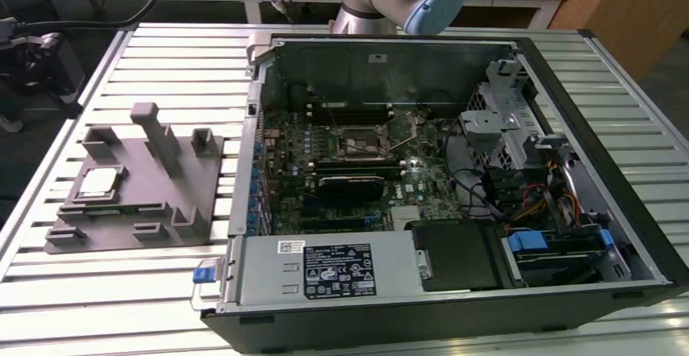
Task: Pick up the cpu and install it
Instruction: 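Pick up the cpu and move it towards the insertion slot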
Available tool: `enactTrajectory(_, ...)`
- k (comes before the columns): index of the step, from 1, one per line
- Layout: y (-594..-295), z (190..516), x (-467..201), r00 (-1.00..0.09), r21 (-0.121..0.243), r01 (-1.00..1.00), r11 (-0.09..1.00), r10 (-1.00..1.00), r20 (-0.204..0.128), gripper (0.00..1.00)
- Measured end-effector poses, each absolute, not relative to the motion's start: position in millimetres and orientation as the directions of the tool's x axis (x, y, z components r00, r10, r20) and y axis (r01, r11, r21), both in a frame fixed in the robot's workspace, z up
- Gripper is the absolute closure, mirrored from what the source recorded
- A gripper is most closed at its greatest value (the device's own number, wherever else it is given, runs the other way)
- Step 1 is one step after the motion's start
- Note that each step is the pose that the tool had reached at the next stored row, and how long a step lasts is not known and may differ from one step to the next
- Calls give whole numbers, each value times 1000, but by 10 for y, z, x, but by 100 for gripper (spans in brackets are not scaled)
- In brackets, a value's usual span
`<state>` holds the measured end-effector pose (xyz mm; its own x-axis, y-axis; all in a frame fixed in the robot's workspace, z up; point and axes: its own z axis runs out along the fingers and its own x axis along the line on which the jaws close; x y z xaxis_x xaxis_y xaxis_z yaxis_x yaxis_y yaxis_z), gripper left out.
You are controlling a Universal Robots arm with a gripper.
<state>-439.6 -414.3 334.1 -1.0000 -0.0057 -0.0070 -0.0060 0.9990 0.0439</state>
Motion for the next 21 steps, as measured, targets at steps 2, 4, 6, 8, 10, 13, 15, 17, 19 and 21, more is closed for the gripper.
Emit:
enactTrajectory(2, -4143, 3330, -4396, -1000, 44, -6, 999, -6, -7, 29)
enactTrajectory(4, -4143, 3318, -4396, -1000, 44, -6, 999, -6, -7, 29)
enactTrajectory(6, -4143, 3305, -4396, -1000, 44, -6, 999, -6, -7, 29)
enactTrajectory(8, -4143, 3291, -4396, -1000, 44, -6, 999, -6, -7, 29)
enactTrajectory(10, -4143, 3279, -4396, -1000, 44, -6, 999, -6, -7, 29)
enactTrajectory(13, -4143, 3263, -4396, -1000, 44, -6, 999, -6, -7, 29)
enactTrajectory(15, -4143, 3254, -4396, -1000, 44, -6, 999, -6, -7, 29)
enactTrajectory(17, -4143, 3244, -4396, -1000, 44, -6, 999, -6, -7, 29)
enactTrajectory(19, -4143, 3234, -4396, -1000, 44, -6, 999, -6, -7, 29)
enactTrajectory(21, -4143, 3224, -4396, -1000, 44, -6, 999, -6, -7, 29)
